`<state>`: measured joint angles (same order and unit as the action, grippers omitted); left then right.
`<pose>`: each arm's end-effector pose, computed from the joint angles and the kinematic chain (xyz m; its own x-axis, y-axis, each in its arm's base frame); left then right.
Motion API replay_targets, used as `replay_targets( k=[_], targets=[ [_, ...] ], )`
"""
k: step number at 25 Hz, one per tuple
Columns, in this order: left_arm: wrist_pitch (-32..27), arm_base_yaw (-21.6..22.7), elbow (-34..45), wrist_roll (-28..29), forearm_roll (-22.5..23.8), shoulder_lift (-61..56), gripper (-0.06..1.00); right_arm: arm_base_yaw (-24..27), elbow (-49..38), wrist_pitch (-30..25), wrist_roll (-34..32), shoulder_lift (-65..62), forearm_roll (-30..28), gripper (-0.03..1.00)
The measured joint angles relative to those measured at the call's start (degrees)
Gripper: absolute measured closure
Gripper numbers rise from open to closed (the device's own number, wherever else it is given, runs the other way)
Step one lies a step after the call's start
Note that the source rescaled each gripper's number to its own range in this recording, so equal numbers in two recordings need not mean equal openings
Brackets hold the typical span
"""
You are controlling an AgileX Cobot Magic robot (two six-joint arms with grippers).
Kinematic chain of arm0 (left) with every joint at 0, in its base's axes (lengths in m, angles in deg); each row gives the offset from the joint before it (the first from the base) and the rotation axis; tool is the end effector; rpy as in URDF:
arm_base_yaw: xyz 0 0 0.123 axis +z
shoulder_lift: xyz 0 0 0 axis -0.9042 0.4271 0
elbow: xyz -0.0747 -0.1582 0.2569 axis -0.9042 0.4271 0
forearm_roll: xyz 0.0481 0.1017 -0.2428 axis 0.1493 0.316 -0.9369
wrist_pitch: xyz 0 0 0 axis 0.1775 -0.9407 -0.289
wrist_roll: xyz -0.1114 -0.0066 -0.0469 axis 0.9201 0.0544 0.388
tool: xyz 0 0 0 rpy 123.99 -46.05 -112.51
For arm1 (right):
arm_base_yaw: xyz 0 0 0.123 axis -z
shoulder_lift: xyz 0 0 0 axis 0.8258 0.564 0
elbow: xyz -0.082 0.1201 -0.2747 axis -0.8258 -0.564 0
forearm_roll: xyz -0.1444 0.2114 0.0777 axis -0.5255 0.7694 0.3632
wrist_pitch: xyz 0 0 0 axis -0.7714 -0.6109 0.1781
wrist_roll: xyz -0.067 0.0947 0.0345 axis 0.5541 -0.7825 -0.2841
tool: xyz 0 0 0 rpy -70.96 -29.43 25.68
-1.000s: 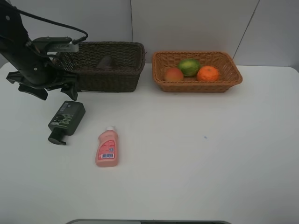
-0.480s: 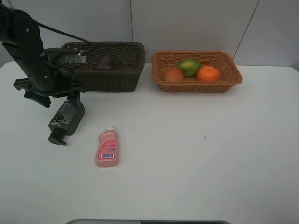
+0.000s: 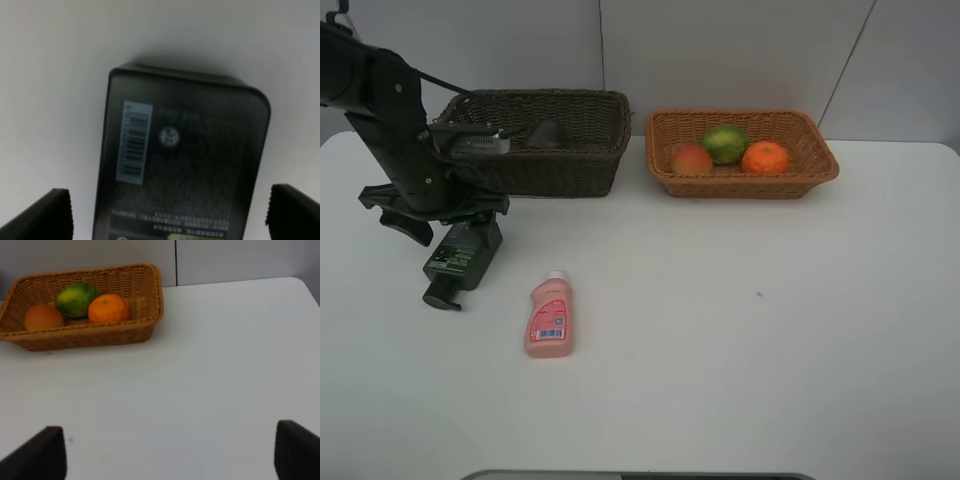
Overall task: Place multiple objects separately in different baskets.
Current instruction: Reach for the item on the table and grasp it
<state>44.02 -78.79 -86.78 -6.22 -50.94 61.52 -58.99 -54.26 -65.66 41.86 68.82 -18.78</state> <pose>0.3628 -0.0851 0.1094 -0.9754 0.0637 -0.2110 0.0632 0.9980 0.0092 0.0059 -0.0139 0.2807 -0.4179 0.0243 -0.9081 0.0697 0.9976 -0.0053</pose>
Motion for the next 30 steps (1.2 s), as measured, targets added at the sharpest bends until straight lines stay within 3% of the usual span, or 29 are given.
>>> replay_targets(
  k=[30],
  targets=[
    [3.9, 0.0, 0.0, -0.6, -0.6, 5.2, -0.03, 0.0, 0.0, 0.0, 0.0, 0.0, 0.0, 0.06]
  ],
)
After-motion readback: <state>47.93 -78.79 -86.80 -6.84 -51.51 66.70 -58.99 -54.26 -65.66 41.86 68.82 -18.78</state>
